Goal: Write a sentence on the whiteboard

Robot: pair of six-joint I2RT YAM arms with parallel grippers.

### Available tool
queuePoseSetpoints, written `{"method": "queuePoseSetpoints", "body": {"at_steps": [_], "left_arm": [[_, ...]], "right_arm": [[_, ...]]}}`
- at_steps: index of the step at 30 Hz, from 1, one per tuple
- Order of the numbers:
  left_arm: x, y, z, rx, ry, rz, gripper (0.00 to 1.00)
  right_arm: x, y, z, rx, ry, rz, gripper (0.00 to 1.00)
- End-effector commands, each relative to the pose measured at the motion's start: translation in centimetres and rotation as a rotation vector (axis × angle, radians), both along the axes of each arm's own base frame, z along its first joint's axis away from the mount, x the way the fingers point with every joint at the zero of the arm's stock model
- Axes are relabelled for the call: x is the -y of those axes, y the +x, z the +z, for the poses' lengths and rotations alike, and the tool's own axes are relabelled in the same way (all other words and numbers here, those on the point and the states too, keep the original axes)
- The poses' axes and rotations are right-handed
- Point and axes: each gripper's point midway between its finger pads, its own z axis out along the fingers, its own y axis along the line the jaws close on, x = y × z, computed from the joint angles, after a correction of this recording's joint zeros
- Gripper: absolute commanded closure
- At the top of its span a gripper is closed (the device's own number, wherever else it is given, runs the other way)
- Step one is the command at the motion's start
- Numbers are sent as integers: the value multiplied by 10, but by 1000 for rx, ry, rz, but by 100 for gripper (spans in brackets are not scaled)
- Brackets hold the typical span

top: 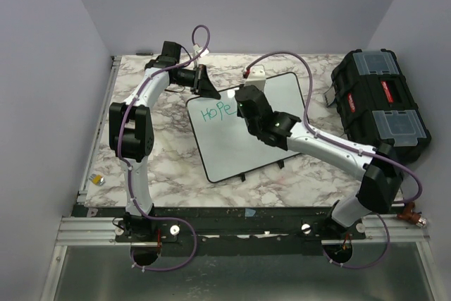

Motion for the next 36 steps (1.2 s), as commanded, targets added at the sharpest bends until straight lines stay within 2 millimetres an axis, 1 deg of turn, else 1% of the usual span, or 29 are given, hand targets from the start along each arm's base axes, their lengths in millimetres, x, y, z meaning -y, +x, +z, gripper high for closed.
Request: {"method": "queuePoseSetpoints", "body": {"at_steps": [1,3,6,11,15,19,21,24,26,29,31,33,36], "left_arm": [[0,9,14,171,37,9,100],[0,8,15,173,36,9,100],[0,9,15,175,36,9,100],[1,9,16,175,34,9,100],[1,9,16,176,32,8,100],[1,8,17,175,30,6,100],[1,8,16,175,34,9,100],[1,9,15,177,35,10,100],[0,9,15,173,35,12,100],[1,9,15,174,33,10,100],[1,9,16,175,33,11,100],[1,9,16,176,32,14,100],[1,11,17,176,34,25,100]], "right_arm": [[6,10,60,153,38,-17,99],[9,9,65,170,57,-19,99],[15,6,60,170,51,-33,99],[26,5,46,143,35,-39,99],[37,11,32,74,85,-21,99],[45,12,21,22,112,23,99],[40,5,18,0,116,87,99],[21,-15,10,-43,138,251,99],[20,-22,6,-67,135,280,99],[27,-25,-3,-101,106,258,99],[22,-29,-5,-114,108,295,99],[9,-38,-7,-132,113,355,99],[-10,-51,-12,-116,39,357,99]]}}
